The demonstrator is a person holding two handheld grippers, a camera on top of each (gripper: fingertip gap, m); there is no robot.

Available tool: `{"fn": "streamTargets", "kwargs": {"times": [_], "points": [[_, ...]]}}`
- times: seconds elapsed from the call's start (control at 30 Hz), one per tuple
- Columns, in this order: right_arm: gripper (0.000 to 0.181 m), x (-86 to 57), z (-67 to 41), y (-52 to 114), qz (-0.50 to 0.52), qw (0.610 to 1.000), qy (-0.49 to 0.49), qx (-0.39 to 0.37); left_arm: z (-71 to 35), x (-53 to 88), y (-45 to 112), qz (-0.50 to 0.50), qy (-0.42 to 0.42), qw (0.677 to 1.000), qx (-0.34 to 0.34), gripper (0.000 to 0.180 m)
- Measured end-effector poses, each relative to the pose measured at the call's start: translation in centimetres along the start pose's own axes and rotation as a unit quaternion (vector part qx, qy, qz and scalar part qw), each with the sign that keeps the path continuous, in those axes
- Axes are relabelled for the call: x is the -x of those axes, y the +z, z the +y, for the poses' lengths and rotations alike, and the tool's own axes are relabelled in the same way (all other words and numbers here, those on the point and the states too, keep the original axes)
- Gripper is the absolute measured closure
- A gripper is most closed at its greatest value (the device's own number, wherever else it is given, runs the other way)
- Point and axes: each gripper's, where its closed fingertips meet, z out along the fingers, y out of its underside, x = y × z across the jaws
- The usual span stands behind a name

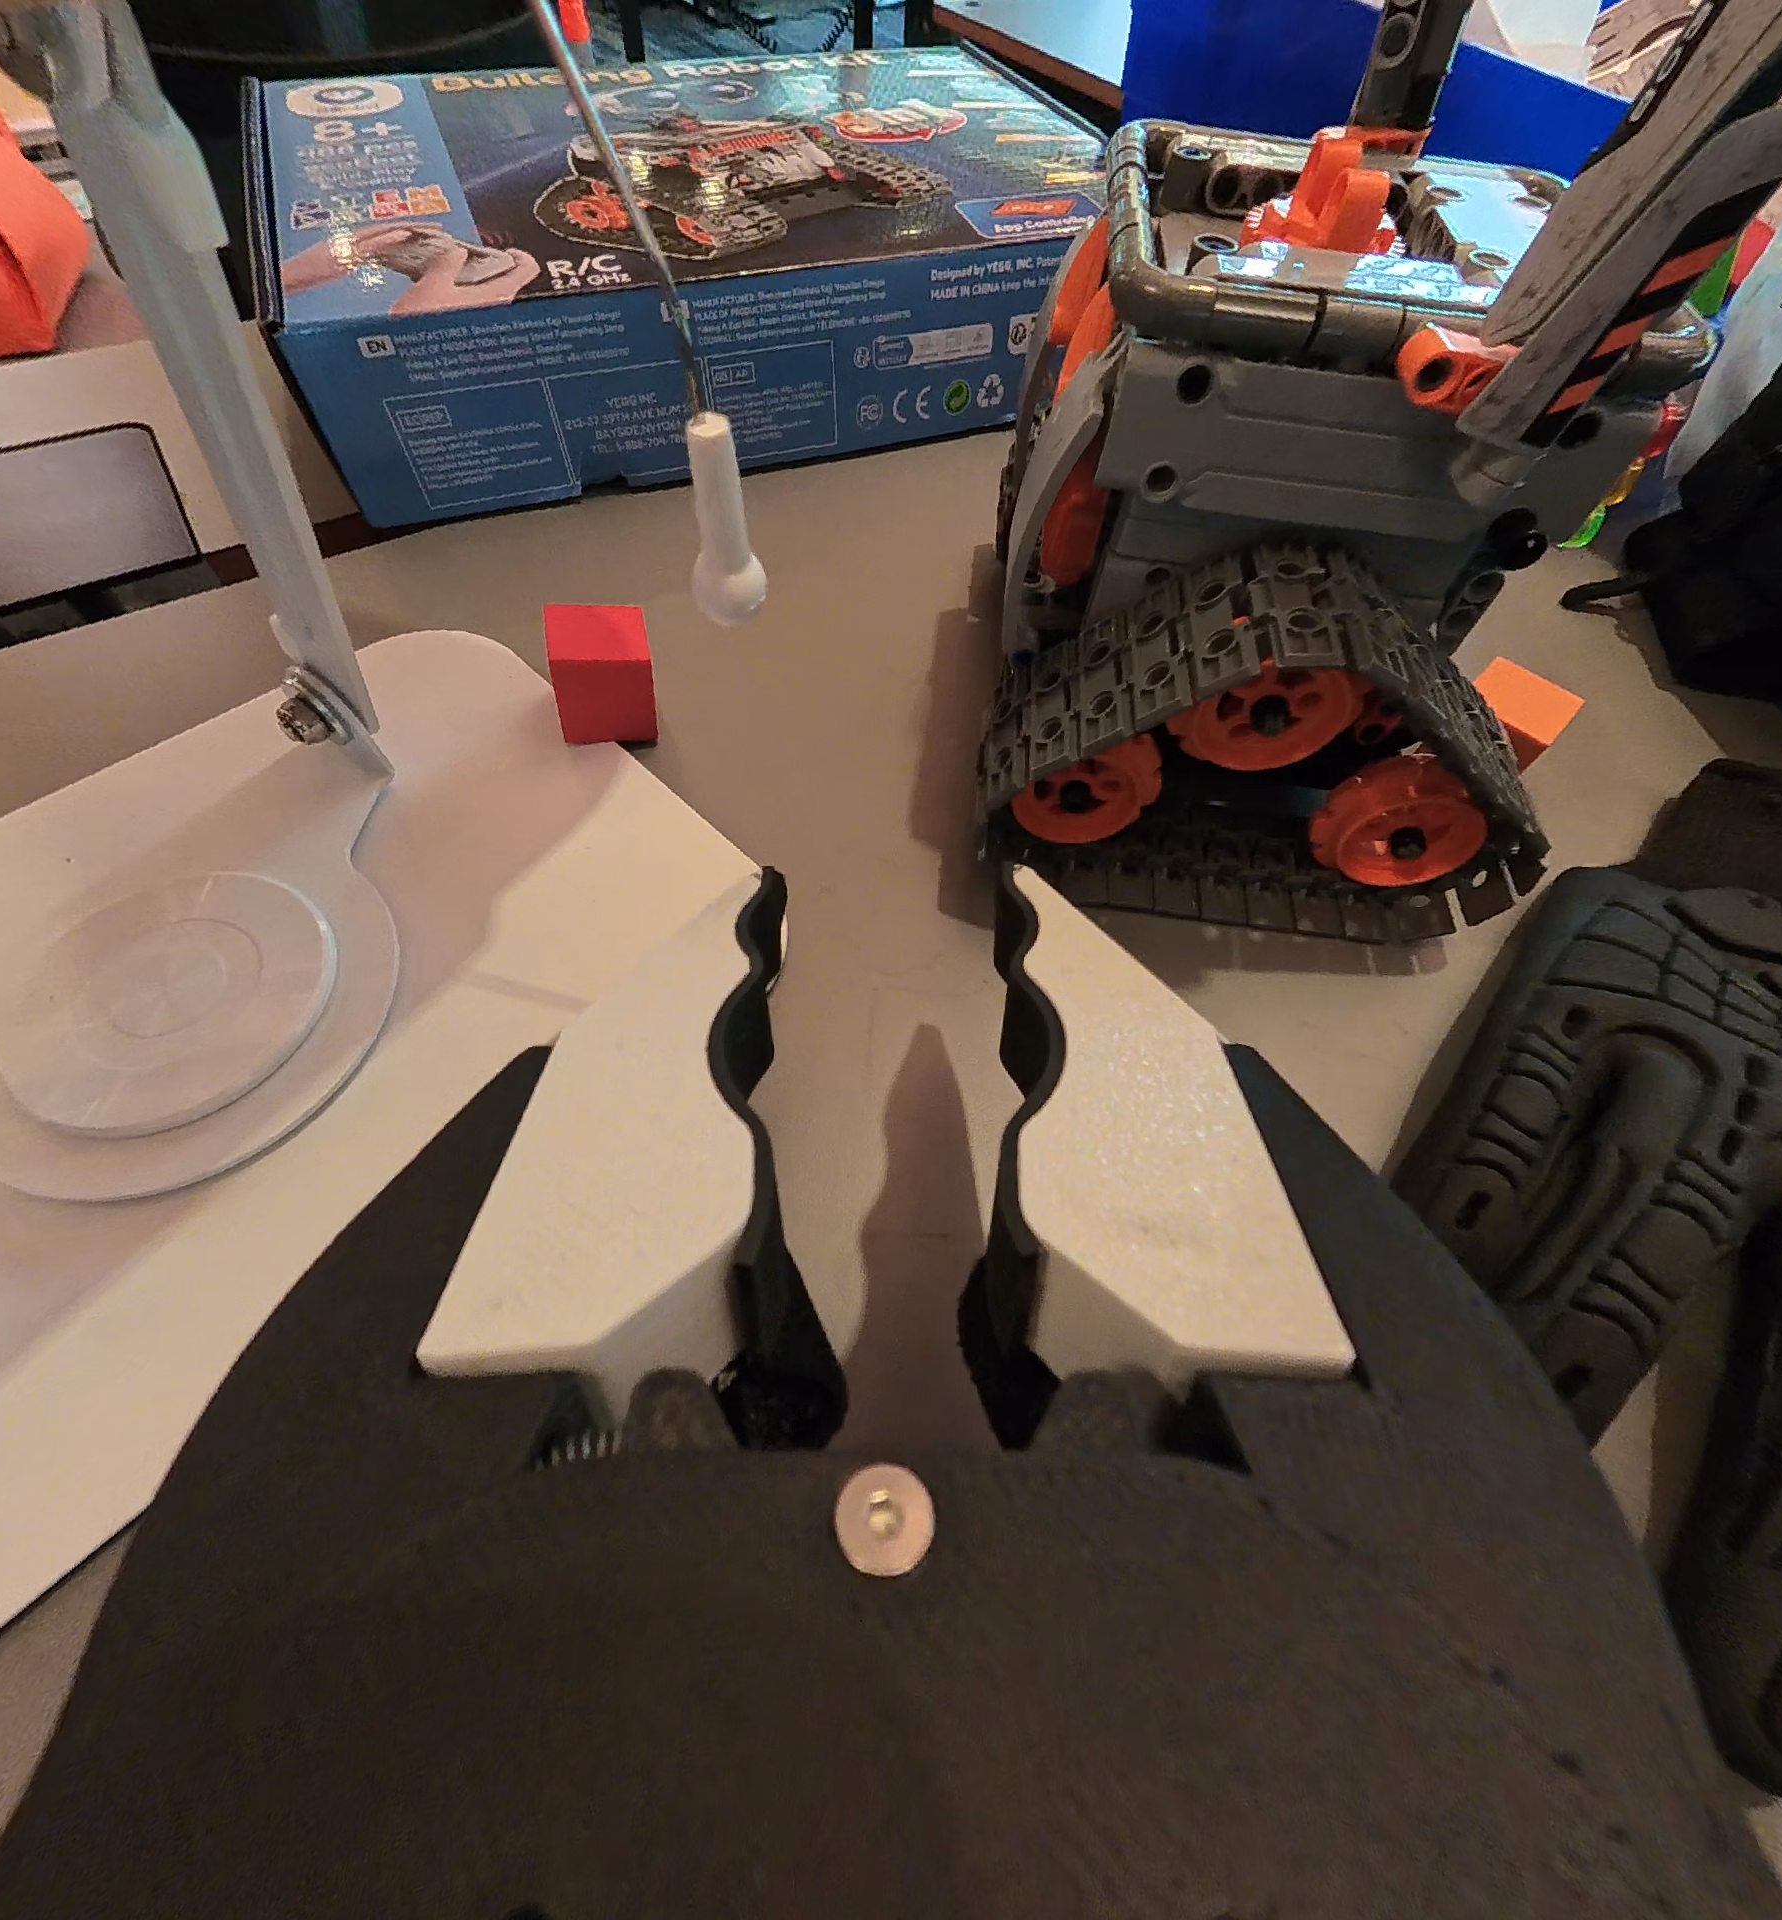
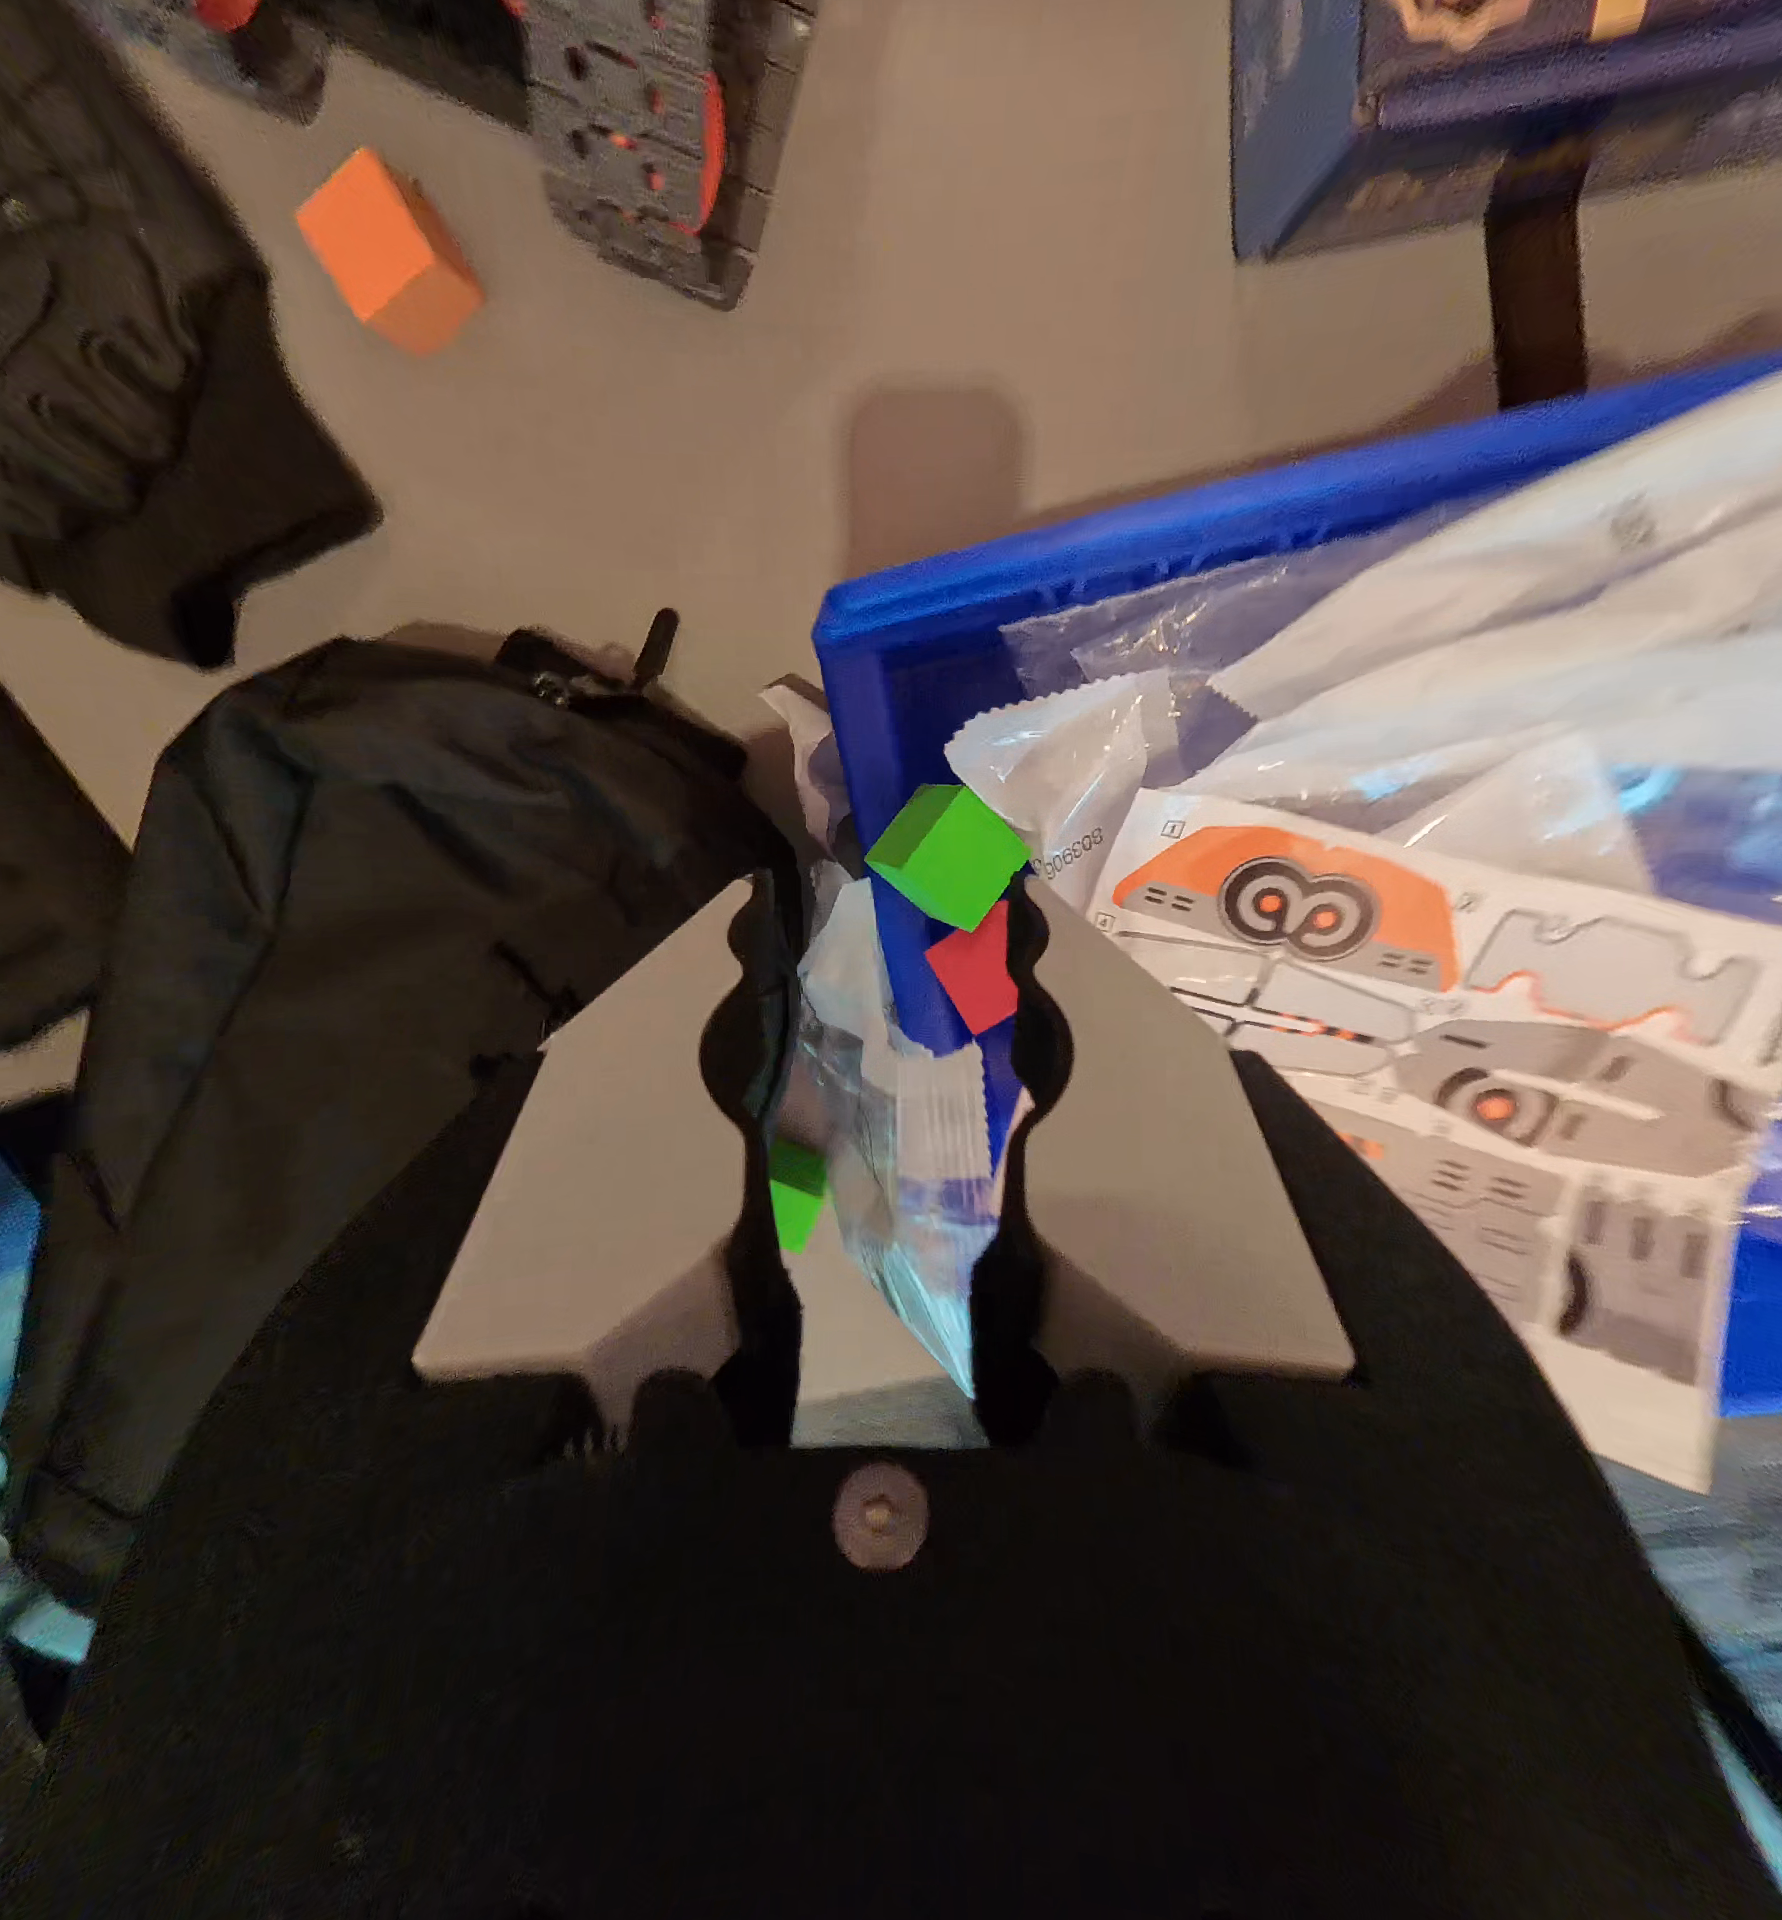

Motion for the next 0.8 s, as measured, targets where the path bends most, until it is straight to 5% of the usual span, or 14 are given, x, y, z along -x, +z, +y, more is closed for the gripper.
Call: {"fn": "streamTargets", "kwargs": {"times": [0.33, 0.47, 0.8], "points": [[0.137, -1.7, 1.7, 4.2, 0.019, 0.992, 0.126, 0.012, -0.1, -0.2, 0.1, 0.004, 0.000, 1.000, -0.001, 0.141], [0.151, -1.5, 1.9, 4.9, 0.018, 0.992, 0.124, 0.013, -0.2, -0.2, 0.1, 0.006, 0.000, 1.000, -0.004, 0.141], [0.151, -0.5, -3.0, -3.9, 0.026, 0.989, 0.049, -0.138, -0.3, -0.5, 0.2, 0.010, 0.000, 1.000, -0.005, 0.141]]}}
